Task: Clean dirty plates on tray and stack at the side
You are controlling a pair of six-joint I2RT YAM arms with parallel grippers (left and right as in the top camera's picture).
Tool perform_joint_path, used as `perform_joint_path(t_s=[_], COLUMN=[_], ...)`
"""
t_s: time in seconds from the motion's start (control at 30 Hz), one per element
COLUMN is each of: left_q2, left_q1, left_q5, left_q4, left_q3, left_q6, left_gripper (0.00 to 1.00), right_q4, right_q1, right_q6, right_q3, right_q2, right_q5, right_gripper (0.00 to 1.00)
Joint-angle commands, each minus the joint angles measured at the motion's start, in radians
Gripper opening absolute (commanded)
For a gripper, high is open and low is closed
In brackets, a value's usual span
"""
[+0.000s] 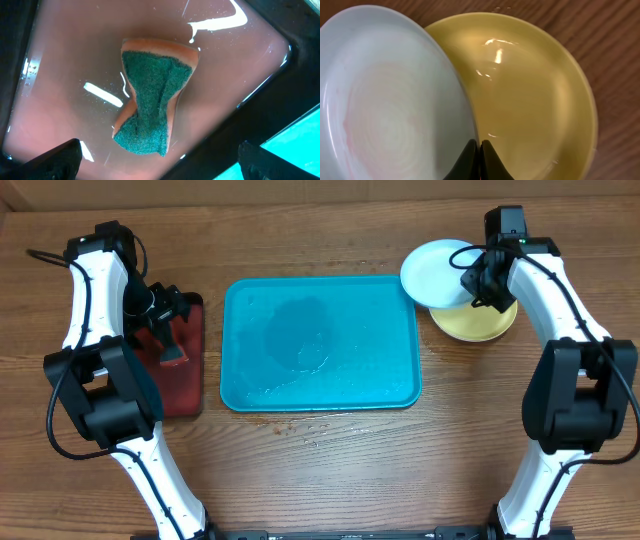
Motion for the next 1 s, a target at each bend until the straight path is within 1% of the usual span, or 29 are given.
perform_joint_path(t_s=[0.0, 0.1, 0.17, 0.43, 0.53, 0.63, 0.7, 0.73, 0.8, 0.87, 0.9, 0.97], left_q2=[-0.007, -0.007, -0.007, -0.007, -0.007, -0.007, -0.007, -0.007, -0.007, -0.007, -0.007, -0.007], left_q1=[-0.001, -0.001, -0.001, -0.001, -0.001, -0.001, -0.001, -0.001, -0.001, -0.001, -0.001, -0.001], left_q5=[0.007, 0.007, 0.007, 0.007, 0.007, 0.007, 0.007, 0.007, 0.007, 0.007, 0.007, 0.007], left_q4=[0.000, 0.000, 0.001, 0.000, 0.000, 0.000, 0.000, 0.000, 0.000, 0.000, 0.000, 0.000], left_q3=[0.019, 0.019, 0.019, 0.019, 0.019, 0.019, 0.019, 0.019, 0.019, 0.019, 0.019, 0.019], left_q6=[-0.002, -0.002, -0.002, -0.002, -0.002, -0.002, -0.002, -0.002, -0.002, -0.002, -0.002, -0.002], left_gripper=[1.00, 1.00, 1.00, 1.00, 1.00, 1.00, 1.00, 0.99, 1.00, 1.00, 1.00, 1.00], right_q4=[-0.043, -0.084, -0.098, -0.097, -0.093, -0.095, -0.096, -0.095, -0.096, -0.100, -0.103, -0.112], right_q1=[-0.014, -0.033, -0.049, -0.110, -0.121, -0.120, -0.117, -0.115, -0.115, -0.115, -0.115, -0.115], right_q6=[-0.049, -0.115, -0.134, -0.137, -0.142, -0.207, -0.216, -0.216, -0.216, -0.224, -0.238, -0.242], right_q3=[0.002, 0.000, 0.000, -0.001, -0.001, -0.001, -0.001, -0.001, -0.001, -0.001, -0.001, -0.001], right_q2=[-0.052, -0.051, -0.051, -0.020, 0.001, 0.009, 0.010, 0.010, 0.010, 0.010, 0.010, 0.010], right_q5=[0.086, 0.101, 0.116, 0.120, 0.072, 0.008, -0.016, -0.026, -0.034, -0.051, -0.066, -0.075], right_gripper=[0.04, 0.04, 0.04, 0.04, 0.04, 0.04, 0.04, 0.05, 0.12, 0.13, 0.15, 0.23])
